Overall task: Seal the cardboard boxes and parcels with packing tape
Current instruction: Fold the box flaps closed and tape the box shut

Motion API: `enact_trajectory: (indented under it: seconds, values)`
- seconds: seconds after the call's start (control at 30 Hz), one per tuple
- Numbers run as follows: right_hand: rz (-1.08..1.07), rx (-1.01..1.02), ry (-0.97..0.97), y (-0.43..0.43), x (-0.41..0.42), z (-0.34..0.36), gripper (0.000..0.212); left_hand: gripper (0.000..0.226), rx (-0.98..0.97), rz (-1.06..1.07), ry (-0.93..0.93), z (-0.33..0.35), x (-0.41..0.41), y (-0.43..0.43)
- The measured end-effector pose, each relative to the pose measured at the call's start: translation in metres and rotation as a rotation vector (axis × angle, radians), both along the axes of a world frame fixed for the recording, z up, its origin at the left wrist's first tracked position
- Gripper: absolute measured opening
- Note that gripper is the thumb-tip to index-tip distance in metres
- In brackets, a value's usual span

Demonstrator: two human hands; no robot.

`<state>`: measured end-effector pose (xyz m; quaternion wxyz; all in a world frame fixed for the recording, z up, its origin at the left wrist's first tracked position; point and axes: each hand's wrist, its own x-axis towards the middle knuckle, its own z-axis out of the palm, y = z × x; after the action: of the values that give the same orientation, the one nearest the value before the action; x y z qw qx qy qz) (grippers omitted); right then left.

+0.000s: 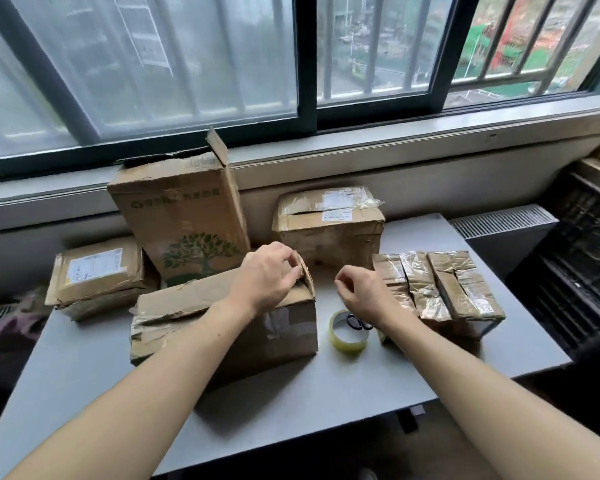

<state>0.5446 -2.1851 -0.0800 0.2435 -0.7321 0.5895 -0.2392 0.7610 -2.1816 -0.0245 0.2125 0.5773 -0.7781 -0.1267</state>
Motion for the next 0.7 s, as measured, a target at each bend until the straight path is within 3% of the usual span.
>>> enact_trajectory:
  seconds: [0.1,0.27,0.43,0.6,0.7]
  values:
    - [0.101,0.160,0.168,0.011,-0.012,-0.028,0.015,0.008,-0.011,-0.020,-0.003,-0.007,-0.014,-0.003]
    - [0.284,0.226,0.297,0.015,-0.008,-0.064,0.023,0.006,0.020,-0.041,-0.052,-0.013,-0.035,-0.007]
    - [0.265,0.280,0.522,0.023,0.001,-0.097,0.035,0.007,0.007,-0.027,-0.114,-0.017,-0.044,-0.009]
    - [0.213,0.283,0.573,0.020,-0.005,-0.108,0.032,0.018,-0.003,-0.047,-0.118,-0.019,-0.039,-0.005]
    - [0.188,0.256,0.499,0.019,0.000,-0.102,0.026,0.018,0.002,-0.053,-0.096,-0.017,-0.036,-0.004]
